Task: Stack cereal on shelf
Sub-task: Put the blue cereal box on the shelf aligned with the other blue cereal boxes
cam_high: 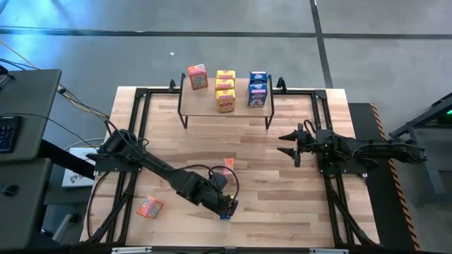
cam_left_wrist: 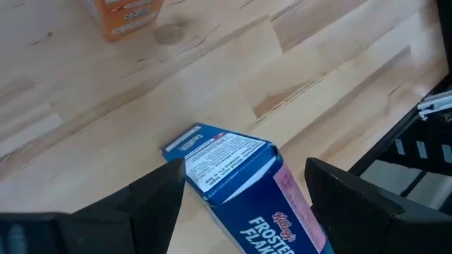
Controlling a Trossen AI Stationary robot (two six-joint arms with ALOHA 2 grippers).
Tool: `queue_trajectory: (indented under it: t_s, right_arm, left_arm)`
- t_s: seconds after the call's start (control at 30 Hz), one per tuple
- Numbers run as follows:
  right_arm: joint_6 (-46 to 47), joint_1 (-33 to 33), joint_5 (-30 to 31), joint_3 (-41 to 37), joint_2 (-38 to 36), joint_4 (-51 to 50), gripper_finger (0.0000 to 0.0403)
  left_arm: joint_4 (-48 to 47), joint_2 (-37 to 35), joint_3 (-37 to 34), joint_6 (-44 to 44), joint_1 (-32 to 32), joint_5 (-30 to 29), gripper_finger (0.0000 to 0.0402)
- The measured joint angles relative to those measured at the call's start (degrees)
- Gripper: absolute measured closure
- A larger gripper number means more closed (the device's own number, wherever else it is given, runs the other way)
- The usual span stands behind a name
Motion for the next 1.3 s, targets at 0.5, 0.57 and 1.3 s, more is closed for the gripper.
queue_trajectory:
  t_s: [0.5, 0.57, 1.3]
  right_arm:
    - [0.0, 0.0, 0.0, 0.0, 0.0, -1.2, 0.0171]
    - [0.0, 0.0, 0.0, 0.0, 0.0, -1.2, 0.0171]
    - [0.0, 0.0, 0.0, 0.0, 0.0, -1.2, 0.0171]
  left_arm:
    - [1.4, 1.9, 0.0, -0.9, 0.5, 2.4, 0.0119]
    - [1.3, 1.9, 0.0, -0.9, 0.5, 2.4, 0.0119]
    - [0.7, 2.0, 0.0, -0.4, 0.8, 4.4, 0.0192]
